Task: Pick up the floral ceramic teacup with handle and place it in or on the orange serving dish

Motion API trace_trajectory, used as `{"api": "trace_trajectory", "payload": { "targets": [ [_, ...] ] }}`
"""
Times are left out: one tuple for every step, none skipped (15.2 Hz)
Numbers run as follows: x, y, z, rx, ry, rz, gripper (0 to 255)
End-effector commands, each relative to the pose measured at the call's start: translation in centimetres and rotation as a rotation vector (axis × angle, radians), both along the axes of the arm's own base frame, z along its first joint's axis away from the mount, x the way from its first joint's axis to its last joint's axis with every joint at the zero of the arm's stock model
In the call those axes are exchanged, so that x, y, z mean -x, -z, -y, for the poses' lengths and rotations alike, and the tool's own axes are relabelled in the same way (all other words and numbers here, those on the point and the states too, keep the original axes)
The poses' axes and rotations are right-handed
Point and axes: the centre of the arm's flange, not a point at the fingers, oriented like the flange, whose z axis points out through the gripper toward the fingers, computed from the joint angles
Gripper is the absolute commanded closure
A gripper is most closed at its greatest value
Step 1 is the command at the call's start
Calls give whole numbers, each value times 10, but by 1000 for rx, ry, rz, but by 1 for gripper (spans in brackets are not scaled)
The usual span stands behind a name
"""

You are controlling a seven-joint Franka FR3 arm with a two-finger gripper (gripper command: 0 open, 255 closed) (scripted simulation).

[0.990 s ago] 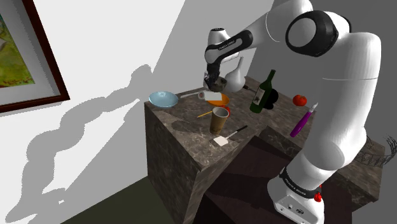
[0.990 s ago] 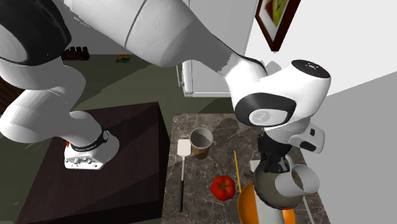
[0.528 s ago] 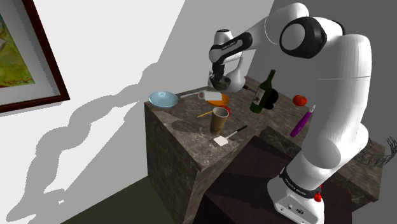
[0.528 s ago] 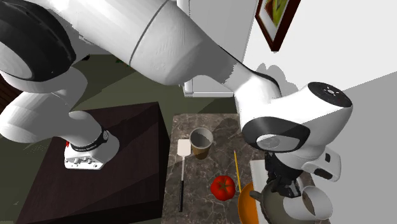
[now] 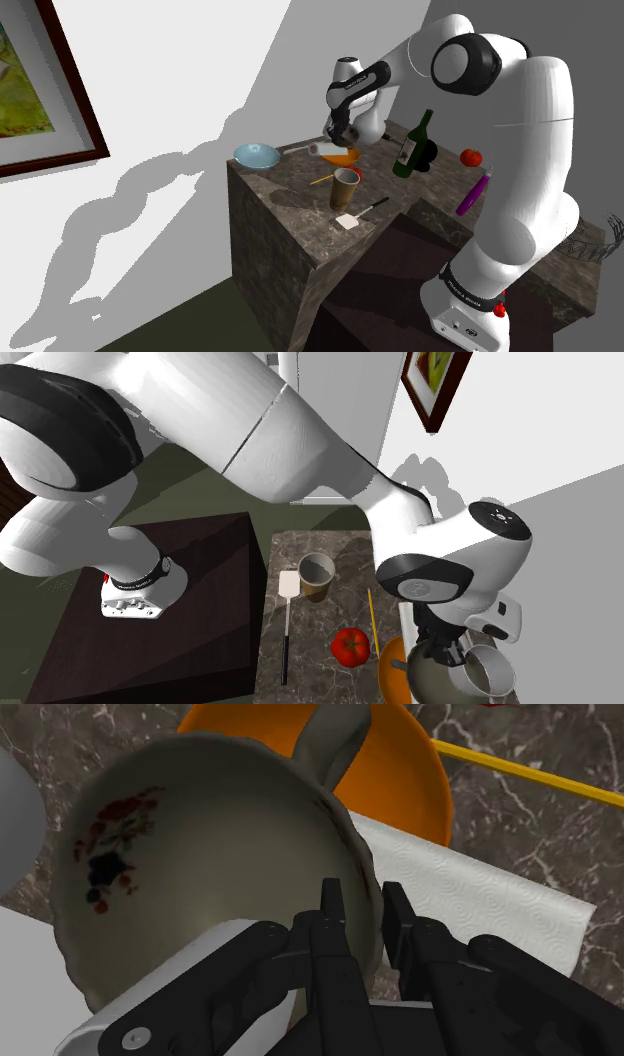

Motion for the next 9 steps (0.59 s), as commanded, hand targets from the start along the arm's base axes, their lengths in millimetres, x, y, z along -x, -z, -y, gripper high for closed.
{"api": "trace_trajectory", "payload": {
  "targets": [
    [3, 18, 0, -5, 1, -12, 255],
    [3, 23, 0, -5, 1, -12, 255],
    [3, 28, 0, -5, 1, -12, 255],
    [3, 37, 0, -5, 1, -12, 255],
    [3, 37, 0, -5, 1, -12, 255],
    [3, 37, 0, -5, 1, -12, 255],
    [3, 37, 0, -5, 1, -12, 255],
    [3, 37, 0, -5, 1, -12, 255],
    [3, 37, 0, -5, 1, -12, 255]
  ]
}}
